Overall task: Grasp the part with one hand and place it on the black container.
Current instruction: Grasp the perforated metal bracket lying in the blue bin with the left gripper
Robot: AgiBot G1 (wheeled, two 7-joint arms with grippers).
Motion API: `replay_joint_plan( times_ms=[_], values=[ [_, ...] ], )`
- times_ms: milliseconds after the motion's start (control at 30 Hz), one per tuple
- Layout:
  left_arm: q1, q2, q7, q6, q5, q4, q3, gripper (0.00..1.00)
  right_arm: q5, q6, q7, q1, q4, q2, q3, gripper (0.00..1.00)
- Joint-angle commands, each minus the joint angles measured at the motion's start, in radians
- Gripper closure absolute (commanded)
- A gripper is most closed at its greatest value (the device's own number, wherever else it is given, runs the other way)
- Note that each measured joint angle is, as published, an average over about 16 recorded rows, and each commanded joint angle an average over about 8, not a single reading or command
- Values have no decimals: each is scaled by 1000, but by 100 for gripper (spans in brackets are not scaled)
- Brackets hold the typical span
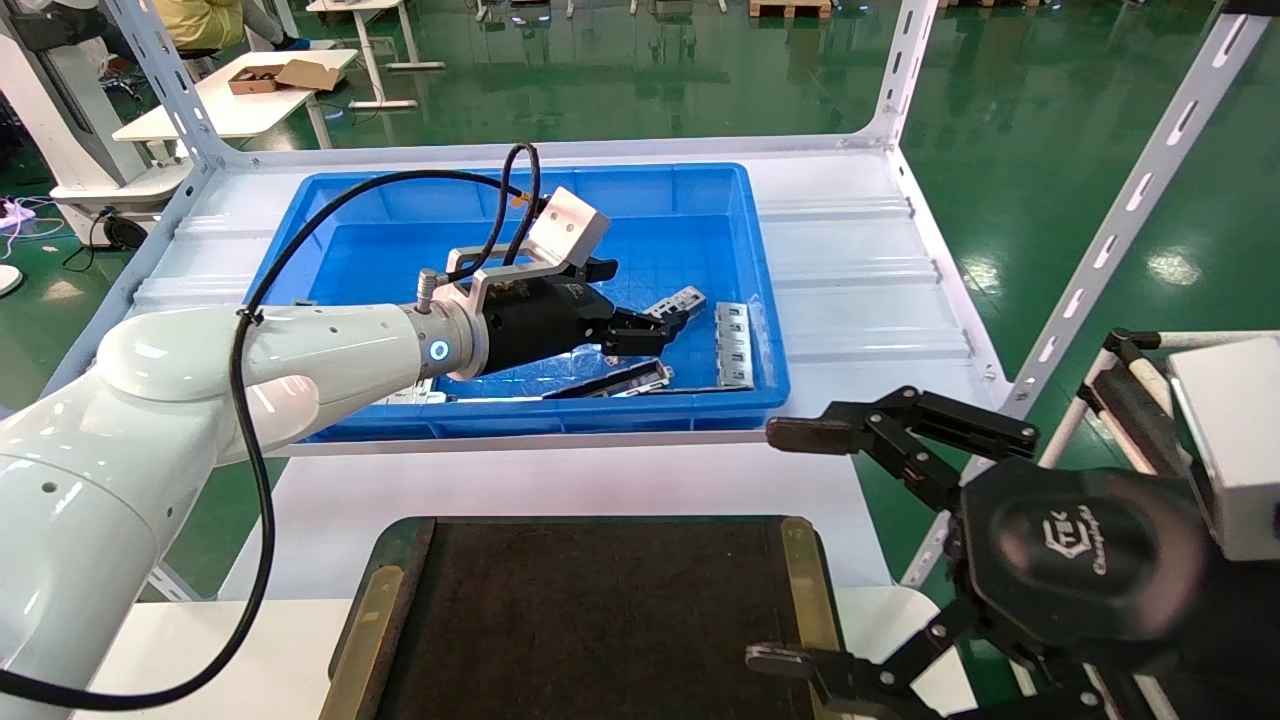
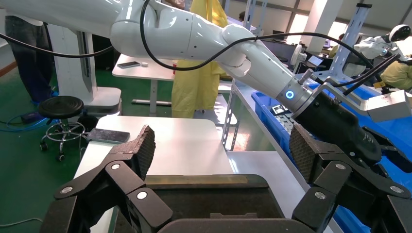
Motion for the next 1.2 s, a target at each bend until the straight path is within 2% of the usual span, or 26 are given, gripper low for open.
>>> replay_joint_plan(
  times_ms=[33, 467, 1200],
  values=[
    [1, 0, -17, -16, -8, -7, 22, 100, 0, 0, 0, 0, 0, 0, 0, 100],
    [15, -3, -72, -69, -74, -11, 128, 100, 1, 0, -1, 0, 0, 0, -1, 100],
    [26, -6, -58, -124, -187, -11, 235, 100, 2, 1, -1, 1, 0, 1, -3, 100]
  ],
)
